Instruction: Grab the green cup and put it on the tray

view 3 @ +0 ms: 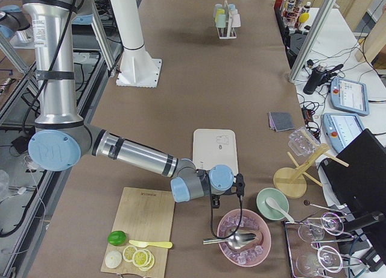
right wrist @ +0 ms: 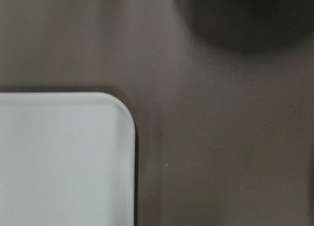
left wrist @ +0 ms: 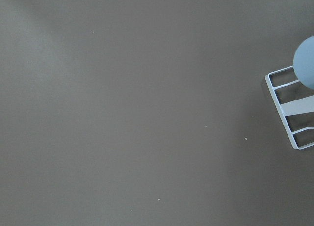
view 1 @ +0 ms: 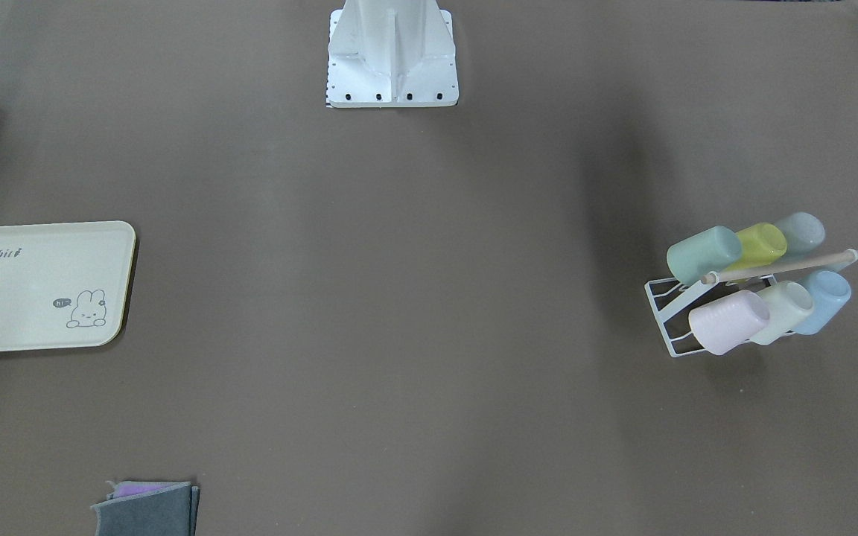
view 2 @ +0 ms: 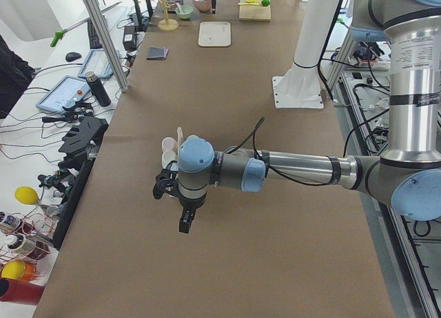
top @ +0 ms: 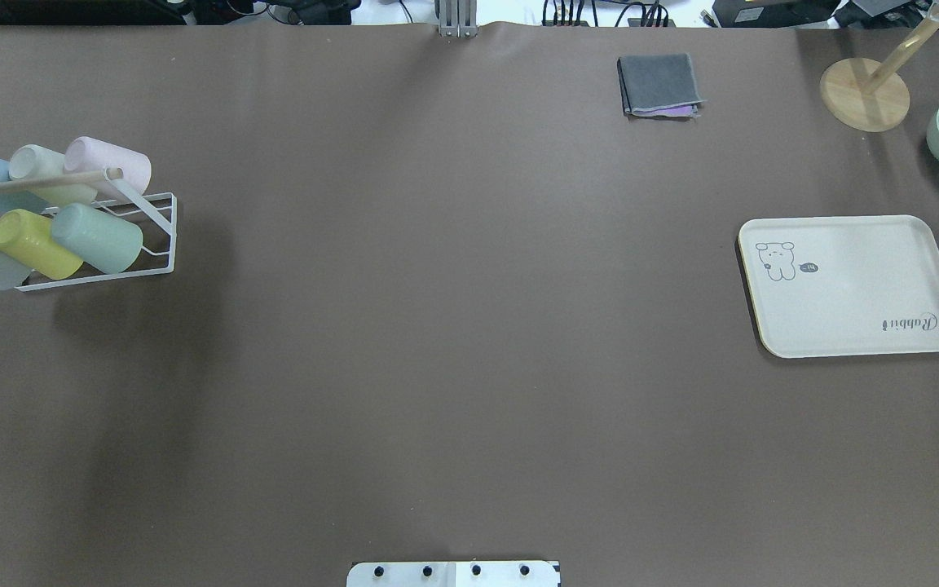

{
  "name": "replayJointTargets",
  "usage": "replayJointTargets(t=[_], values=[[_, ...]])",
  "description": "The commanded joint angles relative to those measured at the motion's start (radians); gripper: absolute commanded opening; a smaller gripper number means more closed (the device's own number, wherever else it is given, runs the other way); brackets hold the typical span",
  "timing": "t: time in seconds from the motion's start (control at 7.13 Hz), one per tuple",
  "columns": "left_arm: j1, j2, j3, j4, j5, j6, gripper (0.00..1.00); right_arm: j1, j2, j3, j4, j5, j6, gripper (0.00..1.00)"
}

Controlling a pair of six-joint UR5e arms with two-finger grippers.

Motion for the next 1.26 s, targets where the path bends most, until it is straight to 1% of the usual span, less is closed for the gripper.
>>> replayJointTargets(t=[0.0, 0.14, 0.28, 0.42, 0.56, 0.7, 0.84, 0.98, 1.12], values=[[-0.001, -0.003, -0.006, 0.000, -0.002, 0.000, 0.98, -0.020, 0.050, -0.020, 0.008, -0.008, 0.081, 0.99], [-0.009, -0.009, -0.007, 0.018, -0.002, 0.000, 0.98, -0.040, 0.053, -0.021, 0.036, -0.014, 0.115, 0.98], [-0.013, -0.017, -0.015, 0.034, -0.002, 0.000, 0.98, -0.058, 0.052, -0.034, 0.091, -0.017, 0.168, 0.98], [-0.013, -0.018, -0.062, 0.048, 0.000, 0.000, 0.98, -0.081, 0.044, -0.056, 0.170, -0.040, 0.213, 0.98], [-0.013, -0.031, -0.152, 0.149, 0.006, -0.002, 0.98, -0.103, 0.038, -0.087, 0.244, -0.049, 0.259, 0.98], [-0.012, -0.073, -0.246, 0.280, 0.011, 0.000, 0.98, -0.116, 0.036, -0.092, 0.272, -0.049, 0.300, 0.96], [-0.006, -0.107, -0.317, 0.380, 0.012, 0.000, 0.98, -0.124, 0.038, -0.086, 0.272, -0.049, 0.308, 0.85], [0.009, -0.120, -0.386, 0.460, 0.014, 0.000, 0.98, -0.126, 0.036, -0.086, 0.274, -0.048, 0.309, 0.67], [0.025, -0.118, -0.443, 0.523, 0.015, 0.006, 0.98, -0.126, 0.033, -0.086, 0.274, -0.046, 0.309, 0.51]])
